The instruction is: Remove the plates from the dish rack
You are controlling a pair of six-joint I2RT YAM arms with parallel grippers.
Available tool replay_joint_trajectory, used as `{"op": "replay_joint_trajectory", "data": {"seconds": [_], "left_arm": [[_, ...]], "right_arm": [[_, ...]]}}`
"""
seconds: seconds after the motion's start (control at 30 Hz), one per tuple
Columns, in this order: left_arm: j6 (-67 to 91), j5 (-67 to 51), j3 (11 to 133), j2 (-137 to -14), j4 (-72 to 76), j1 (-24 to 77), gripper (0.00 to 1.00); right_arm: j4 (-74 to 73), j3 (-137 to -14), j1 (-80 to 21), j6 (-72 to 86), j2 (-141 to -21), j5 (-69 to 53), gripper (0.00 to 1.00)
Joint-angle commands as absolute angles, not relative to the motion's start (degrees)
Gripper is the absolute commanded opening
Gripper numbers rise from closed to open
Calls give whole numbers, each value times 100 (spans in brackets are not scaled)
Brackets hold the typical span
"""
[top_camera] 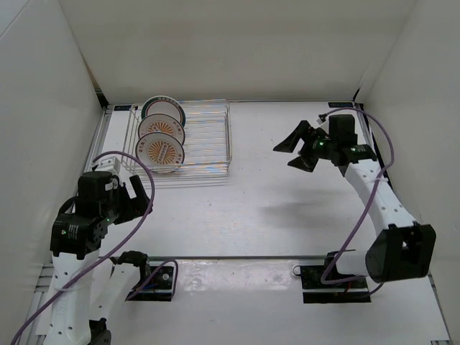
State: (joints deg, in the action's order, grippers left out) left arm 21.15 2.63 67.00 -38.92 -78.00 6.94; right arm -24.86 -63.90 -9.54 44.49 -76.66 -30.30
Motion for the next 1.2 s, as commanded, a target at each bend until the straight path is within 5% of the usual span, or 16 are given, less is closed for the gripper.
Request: {"op": "replay_joint_trajectory", "data": {"seconds": [0.0, 0.27, 0.5, 0.57, 0.7, 1.17], "left_arm": [[2277, 62, 7075, -3964, -7955, 694, 100], [1399, -1694, 7005, -4797, -6391, 703, 100], [1046, -361, 6628, -5572, -4302, 519, 100], [1055, -570, 5803, -5555, -2449, 273, 100], [1082, -1150, 5826, -6361, -2082, -332, 100], [1126, -6001, 8042, -9377, -993, -1907, 80]], "right_arm": [[-3690, -6688, -897, 4139, -7321, -2639, 90], [-5327, -7724, -301, 4466, -7936, -1853, 90], [-5536, -8691, -80, 3709, -8376, -2233, 90], [-5442, -8867, -88, 3474, -8394, -2101, 86], [-5563, -8860, -62, 3173, -8464, -1917, 86], [-5476, -8930, 220, 2883, -8472, -1881, 90]]}}
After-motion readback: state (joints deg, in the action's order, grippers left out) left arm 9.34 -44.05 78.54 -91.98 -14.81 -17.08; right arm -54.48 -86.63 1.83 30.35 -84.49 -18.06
